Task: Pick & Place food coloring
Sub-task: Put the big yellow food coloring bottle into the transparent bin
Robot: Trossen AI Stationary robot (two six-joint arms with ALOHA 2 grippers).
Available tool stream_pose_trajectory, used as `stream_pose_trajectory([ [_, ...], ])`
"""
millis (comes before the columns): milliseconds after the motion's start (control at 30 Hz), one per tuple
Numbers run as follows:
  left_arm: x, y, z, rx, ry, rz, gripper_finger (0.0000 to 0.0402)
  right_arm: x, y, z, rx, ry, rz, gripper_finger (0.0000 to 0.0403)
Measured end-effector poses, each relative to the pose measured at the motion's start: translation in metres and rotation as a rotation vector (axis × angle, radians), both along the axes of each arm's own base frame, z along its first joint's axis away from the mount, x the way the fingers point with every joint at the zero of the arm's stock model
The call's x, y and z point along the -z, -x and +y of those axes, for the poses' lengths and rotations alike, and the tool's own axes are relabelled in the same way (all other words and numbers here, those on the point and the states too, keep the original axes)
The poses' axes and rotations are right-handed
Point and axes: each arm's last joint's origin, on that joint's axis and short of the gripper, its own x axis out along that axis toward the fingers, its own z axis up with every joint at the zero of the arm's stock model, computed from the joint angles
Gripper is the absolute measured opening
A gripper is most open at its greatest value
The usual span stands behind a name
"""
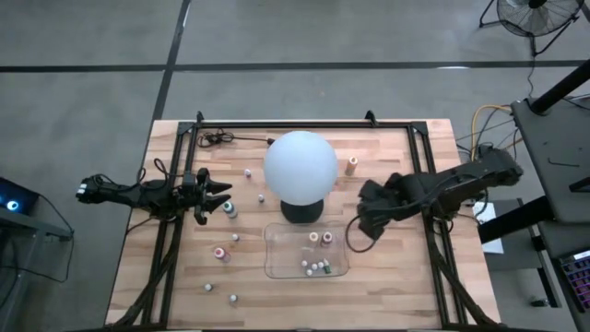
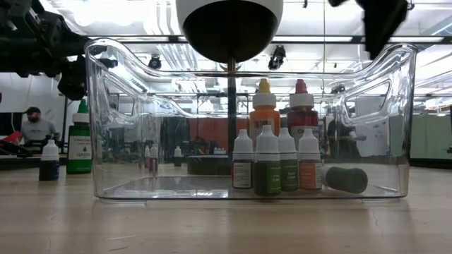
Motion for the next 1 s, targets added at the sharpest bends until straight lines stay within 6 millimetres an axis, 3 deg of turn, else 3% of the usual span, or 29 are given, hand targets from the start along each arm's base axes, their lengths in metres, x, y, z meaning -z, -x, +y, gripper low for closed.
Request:
stream_pose_trajectory([
  [133, 0.0, 0.0, 0.0, 0.0, 0.0, 0.0, 0.0161, 0.008, 0.023, -0.008, -0.043, 0.011, 0.026, 0.0321],
  [300, 0.0, 0.0, 0.0, 0.0, 0.0, 0.0, 0.0161, 0.01, 0.034, -0.023, -0.14, 0.029, 0.059, 0.032],
  [700, 0.0, 0.0, 0.0, 0.0, 0.0, 0.0, 0.0161, -0.015, 0.032, -0.071, -0.263, 0.035, 0.046, 0.0304],
  [1000, 0.0, 0.0, 0.0, 0.0, 0.0, 0.0, 0.0161, -0.038, 0.032, -0.134, -0.317, 0.044, 0.041, 0.0301],
])
